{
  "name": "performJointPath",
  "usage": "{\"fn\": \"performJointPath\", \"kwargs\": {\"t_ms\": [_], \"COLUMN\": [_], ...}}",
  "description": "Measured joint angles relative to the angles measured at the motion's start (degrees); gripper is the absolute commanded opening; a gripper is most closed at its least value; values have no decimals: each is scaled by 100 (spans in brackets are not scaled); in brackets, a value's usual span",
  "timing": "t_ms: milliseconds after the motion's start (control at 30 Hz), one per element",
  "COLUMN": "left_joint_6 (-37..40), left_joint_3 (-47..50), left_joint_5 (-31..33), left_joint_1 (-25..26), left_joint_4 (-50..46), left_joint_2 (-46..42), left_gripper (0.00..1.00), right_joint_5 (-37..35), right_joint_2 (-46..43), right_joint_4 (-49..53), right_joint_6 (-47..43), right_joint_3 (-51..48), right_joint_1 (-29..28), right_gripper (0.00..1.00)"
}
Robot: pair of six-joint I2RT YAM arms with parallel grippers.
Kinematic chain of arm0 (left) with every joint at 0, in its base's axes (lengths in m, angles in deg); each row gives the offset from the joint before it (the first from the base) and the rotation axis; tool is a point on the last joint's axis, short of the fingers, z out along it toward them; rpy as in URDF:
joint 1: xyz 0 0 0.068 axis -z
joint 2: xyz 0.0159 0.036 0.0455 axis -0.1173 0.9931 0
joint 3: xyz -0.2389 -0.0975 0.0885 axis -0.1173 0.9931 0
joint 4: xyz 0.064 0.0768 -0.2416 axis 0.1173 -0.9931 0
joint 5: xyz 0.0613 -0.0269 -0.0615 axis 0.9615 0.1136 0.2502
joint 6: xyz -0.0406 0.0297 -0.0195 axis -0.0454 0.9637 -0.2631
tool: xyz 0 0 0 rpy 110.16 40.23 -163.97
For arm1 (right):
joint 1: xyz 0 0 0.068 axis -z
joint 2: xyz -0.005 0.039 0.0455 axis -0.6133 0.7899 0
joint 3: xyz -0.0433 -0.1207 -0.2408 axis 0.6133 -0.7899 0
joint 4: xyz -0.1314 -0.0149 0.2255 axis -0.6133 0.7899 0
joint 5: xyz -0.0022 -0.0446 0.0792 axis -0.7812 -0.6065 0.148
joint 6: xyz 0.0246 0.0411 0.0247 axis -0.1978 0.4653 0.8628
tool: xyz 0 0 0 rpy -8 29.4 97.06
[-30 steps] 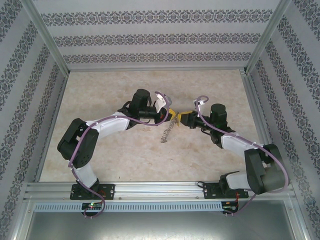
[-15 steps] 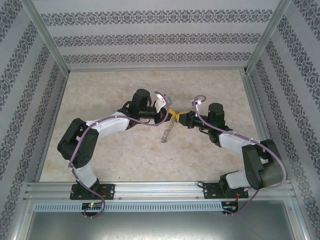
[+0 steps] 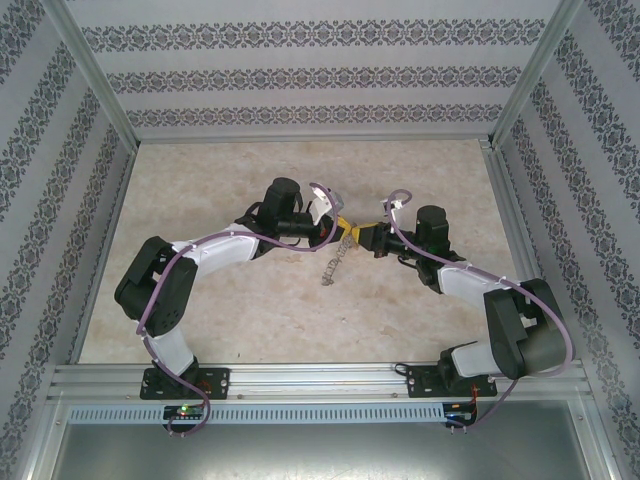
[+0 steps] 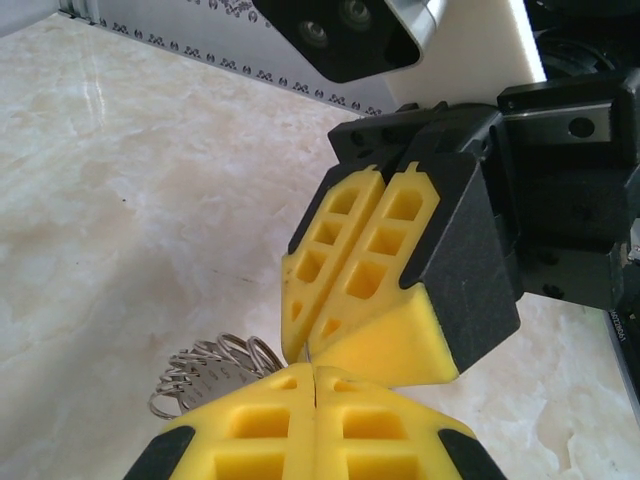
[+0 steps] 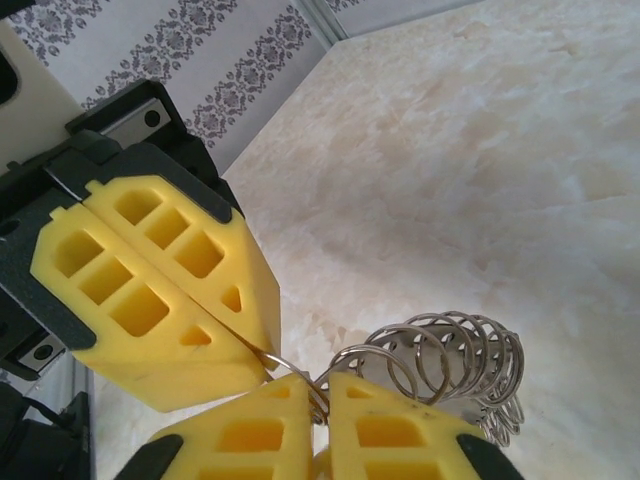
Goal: Put the keys on the keyring
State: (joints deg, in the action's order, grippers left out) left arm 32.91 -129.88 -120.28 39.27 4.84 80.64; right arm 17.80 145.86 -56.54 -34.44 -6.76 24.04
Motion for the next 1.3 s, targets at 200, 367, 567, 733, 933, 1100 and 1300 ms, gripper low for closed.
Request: {"fn": "performJointPath", "kwargs": {"t_ms": [200, 367, 567, 733, 933, 1100, 1300], "left_joint_6": [-2, -50, -179, -282, -385, -409, -494], "left_joint_3": [2, 0, 7, 234, 212, -179, -721], "left_joint_5": [4, 153, 704, 1399, 2306, 2468, 2186], "left_joint_1": [-2, 4, -70, -144, -278, -667, -1158], "left_joint_4": [-2, 0, -44, -26, -247, -876, -1663], "left_joint_2": [0, -46, -402, -922, -1309, -1316, -1368], "left_gripper": [0, 13, 67, 100, 100, 100, 100], "right_joint_5": [17, -22, -323, -566, -748, -896, -1110], "right_joint_2": [-120, -398, -695, -780, -643, -186, 400], "right_joint_4": [223, 879, 2068, 3305, 4854, 6105, 7613], "right_joint_6": [4, -105, -544, -1154, -1945, -2643, -3484], "right_joint_3": [0, 168, 868, 1731, 3034, 4301, 5661], "right_joint_1": [2, 2, -13, -225, -570, -925, -1204], "right_gripper": [0, 0, 0, 0, 0, 0, 0]}}
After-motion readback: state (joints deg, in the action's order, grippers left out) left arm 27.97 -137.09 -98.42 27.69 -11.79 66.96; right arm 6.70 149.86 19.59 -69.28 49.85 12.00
